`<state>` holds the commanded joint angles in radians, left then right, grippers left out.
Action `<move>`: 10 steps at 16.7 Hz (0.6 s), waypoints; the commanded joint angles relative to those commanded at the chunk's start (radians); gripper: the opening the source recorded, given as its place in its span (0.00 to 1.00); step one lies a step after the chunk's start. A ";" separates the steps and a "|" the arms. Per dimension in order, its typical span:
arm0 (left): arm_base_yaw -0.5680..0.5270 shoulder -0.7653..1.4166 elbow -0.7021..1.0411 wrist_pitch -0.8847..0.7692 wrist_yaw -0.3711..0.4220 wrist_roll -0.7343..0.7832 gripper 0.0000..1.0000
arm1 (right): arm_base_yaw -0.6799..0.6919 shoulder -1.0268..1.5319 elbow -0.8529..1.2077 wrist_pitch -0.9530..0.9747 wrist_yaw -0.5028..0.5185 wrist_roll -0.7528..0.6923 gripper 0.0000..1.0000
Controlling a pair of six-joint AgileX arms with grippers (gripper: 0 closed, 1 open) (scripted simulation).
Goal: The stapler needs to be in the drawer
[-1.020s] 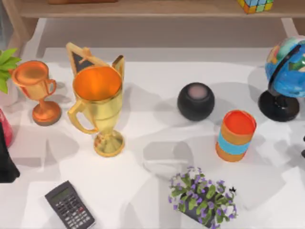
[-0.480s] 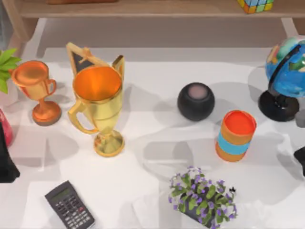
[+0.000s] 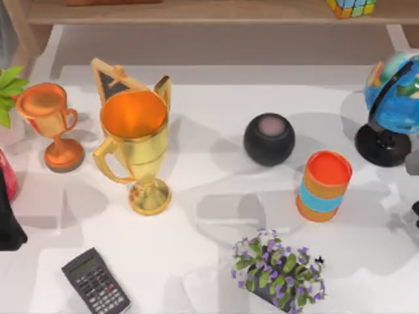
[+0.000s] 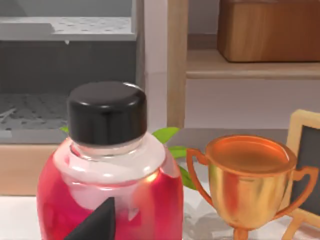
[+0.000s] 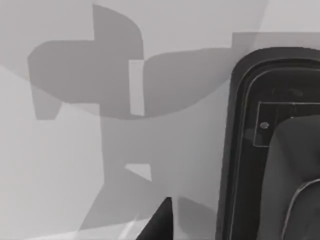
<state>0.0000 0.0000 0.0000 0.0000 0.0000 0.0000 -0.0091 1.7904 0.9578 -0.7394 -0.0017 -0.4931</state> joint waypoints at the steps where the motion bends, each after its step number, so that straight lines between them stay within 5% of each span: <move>1: 0.000 0.000 0.000 0.000 0.000 0.000 1.00 | 0.000 0.000 0.000 0.000 0.000 0.000 0.40; 6: 0.000 0.000 0.000 0.000 0.000 0.000 1.00 | 0.000 0.000 0.000 0.000 0.000 0.000 0.02; 10: 0.000 0.000 0.000 0.000 0.000 0.000 1.00 | 0.000 0.000 0.000 0.000 0.000 0.000 0.00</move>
<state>0.0000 0.0000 0.0000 0.0000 0.0000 0.0000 -0.0091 1.7904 0.9578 -0.7394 -0.0017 -0.4931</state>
